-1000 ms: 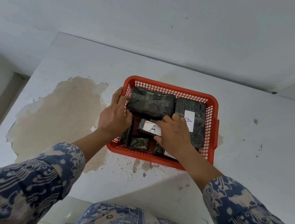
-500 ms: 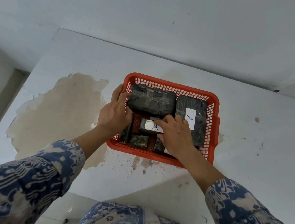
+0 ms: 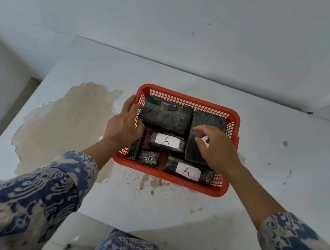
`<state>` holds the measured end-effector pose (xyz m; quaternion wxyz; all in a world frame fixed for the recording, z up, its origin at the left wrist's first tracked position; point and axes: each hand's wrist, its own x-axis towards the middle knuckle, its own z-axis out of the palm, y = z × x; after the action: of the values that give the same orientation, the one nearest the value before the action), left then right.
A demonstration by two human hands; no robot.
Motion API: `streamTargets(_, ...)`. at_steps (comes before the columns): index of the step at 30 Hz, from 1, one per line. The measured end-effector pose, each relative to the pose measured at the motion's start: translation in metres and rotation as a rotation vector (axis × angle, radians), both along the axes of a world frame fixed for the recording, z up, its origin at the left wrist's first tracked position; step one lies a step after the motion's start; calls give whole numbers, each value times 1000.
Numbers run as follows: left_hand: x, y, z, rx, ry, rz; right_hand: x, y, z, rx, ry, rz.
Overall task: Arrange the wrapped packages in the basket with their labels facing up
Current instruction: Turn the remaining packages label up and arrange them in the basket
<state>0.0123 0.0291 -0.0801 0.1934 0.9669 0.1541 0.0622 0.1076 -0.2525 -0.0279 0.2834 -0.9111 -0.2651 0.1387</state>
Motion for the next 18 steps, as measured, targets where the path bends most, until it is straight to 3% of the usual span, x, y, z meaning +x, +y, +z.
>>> streamTargets(9,0,0,0,-54,-22,-4,-11,46,-9,-115,-195,97)
streamTargets(15,-1,-1,1,-136,-47,17,6,77,-25,-400,-251,179)
streamTargets(18,-1,1,1,-167,-80,-6,15,81,-29,-446,-262,171)
